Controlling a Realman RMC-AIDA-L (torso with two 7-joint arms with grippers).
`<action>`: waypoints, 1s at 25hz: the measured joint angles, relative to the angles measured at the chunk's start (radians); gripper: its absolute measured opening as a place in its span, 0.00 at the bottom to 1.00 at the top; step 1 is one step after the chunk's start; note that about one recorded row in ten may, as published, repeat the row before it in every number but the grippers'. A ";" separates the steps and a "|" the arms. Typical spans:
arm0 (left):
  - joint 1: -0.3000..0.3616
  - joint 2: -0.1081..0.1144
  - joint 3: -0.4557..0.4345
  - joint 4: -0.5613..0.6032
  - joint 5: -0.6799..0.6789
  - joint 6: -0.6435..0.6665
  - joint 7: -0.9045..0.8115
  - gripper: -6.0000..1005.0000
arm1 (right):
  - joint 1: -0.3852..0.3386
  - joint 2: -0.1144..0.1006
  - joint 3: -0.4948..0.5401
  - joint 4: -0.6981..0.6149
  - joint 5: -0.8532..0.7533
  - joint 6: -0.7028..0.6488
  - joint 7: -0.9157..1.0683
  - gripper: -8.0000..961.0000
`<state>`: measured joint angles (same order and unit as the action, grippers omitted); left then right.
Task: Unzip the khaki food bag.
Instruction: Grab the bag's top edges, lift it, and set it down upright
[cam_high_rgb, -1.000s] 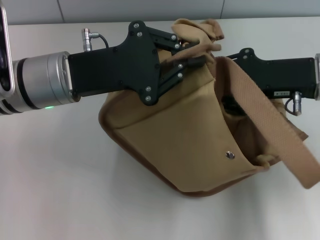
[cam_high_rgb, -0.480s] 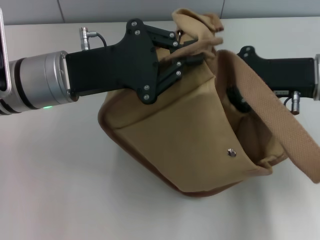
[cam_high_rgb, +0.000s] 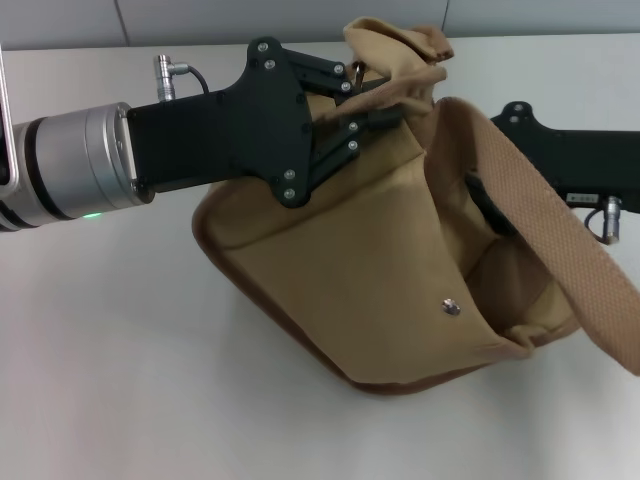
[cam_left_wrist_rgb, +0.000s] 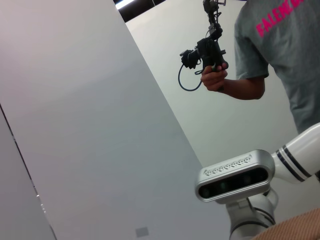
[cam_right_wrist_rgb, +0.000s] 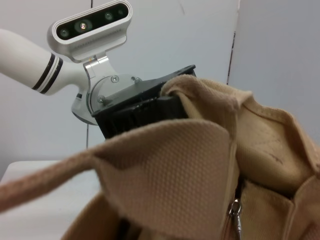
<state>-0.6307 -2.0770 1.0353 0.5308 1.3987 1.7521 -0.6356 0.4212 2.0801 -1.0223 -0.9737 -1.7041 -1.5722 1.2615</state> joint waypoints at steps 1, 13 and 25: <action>0.000 0.000 -0.002 0.000 0.000 0.000 0.000 0.11 | -0.005 0.000 0.007 0.000 0.000 -0.004 -0.002 0.01; 0.013 0.000 -0.004 -0.003 -0.037 -0.007 0.004 0.11 | -0.026 -0.012 0.157 -0.003 -0.064 -0.140 0.009 0.01; 0.023 -0.002 -0.002 -0.002 -0.065 -0.009 0.019 0.12 | -0.113 -0.027 0.222 -0.011 -0.148 -0.220 0.010 0.01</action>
<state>-0.6073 -2.0786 1.0336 0.5288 1.3341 1.7427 -0.6165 0.3081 2.0536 -0.8003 -0.9851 -1.8518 -1.7921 1.2714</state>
